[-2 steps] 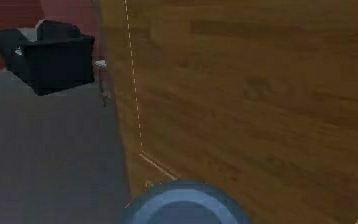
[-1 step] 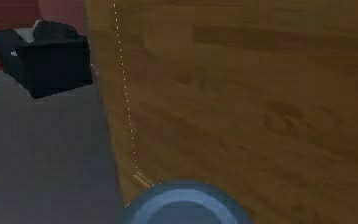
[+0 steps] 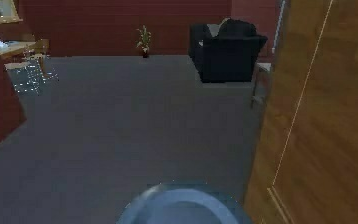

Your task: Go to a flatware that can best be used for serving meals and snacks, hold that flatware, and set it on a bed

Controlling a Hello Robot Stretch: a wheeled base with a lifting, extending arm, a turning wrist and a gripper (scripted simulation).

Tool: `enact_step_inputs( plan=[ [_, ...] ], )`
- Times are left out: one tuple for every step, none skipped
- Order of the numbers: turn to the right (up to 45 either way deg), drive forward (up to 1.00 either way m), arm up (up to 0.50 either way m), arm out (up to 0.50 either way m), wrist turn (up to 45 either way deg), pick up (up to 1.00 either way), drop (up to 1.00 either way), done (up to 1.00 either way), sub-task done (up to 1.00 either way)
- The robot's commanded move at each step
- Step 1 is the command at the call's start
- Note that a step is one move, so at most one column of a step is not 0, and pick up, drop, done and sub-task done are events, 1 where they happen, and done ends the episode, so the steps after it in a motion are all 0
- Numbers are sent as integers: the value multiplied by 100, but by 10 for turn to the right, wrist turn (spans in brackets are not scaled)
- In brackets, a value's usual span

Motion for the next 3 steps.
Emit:
enact_step_inputs(
  plan=[
    [-450, 0, 0, 0, 0, 0, 0, 0, 0],
    [-450, 0, 0, 0, 0, 0, 0, 0, 0],
    [-30, 0, 0, 0, 0, 0, 0, 0, 0]
  ],
)
